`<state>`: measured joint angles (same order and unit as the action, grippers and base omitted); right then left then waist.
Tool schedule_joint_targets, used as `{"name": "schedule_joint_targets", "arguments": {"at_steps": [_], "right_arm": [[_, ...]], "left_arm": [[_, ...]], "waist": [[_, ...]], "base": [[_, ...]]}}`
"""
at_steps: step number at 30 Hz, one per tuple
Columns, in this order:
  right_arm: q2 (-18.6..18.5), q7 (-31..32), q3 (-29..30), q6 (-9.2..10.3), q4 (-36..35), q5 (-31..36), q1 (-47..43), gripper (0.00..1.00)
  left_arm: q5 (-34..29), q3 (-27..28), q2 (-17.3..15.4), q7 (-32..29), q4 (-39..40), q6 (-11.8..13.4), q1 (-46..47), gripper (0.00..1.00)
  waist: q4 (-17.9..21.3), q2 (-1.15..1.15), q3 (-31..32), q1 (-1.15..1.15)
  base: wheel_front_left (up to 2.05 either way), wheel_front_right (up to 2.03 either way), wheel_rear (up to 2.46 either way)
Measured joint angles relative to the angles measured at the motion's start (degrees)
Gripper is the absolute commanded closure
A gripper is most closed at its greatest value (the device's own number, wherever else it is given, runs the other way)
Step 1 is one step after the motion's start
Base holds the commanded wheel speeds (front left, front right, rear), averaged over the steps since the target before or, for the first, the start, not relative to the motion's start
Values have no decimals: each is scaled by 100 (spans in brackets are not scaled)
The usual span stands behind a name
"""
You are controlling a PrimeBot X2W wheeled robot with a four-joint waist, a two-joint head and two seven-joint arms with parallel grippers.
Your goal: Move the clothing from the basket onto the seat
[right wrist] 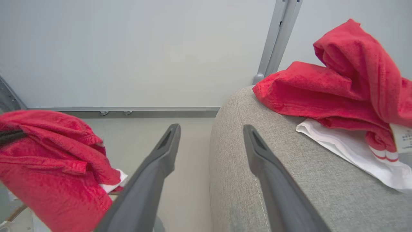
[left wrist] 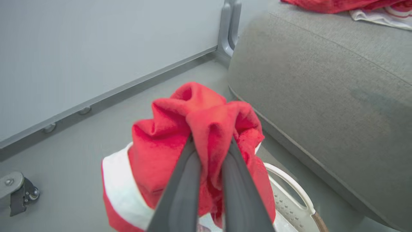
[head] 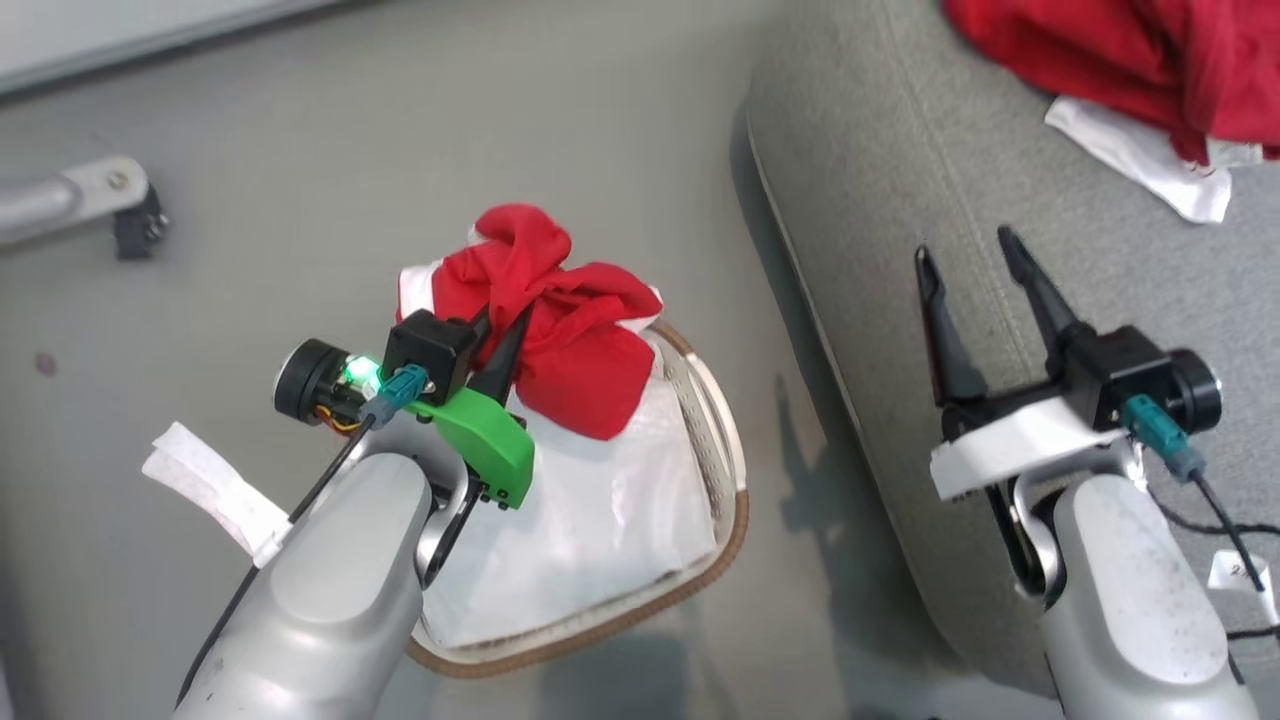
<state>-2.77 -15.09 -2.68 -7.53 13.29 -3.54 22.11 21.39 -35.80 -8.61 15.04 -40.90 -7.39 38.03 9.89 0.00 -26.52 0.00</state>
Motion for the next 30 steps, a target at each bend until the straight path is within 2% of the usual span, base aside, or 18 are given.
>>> {"name": "schedule_joint_targets", "arguments": {"at_steps": [9, 17, 23, 30], "right_arm": [[-2, 0, -310, 0, 257, -193, -435, 0], [-1, 0, -924, 1, 385, -432, -510, 0], [-2, 0, -1559, 1, 561, -625, -538, 0], [0, -1, -2197, 1, 931, -876, -386, 0]], "left_arm": [[47, -10, -314, 0, 579, -1, 35, 100], [149, -466, -614, -137, 943, -3, 515, 100], [347, -738, -709, -298, 1278, -10, 720, 100], [449, -970, -792, -472, 1645, -11, 898, 100]], "waist": [[-195, 0, 1189, 0], [-329, 0, 2047, 0], [-459, 0, 2431, 0], [-674, 0, 2585, 0]], "base": [[0, 0, 0], [0, 0, 0], [0, 0, 0], [0, 0, 0]]}}
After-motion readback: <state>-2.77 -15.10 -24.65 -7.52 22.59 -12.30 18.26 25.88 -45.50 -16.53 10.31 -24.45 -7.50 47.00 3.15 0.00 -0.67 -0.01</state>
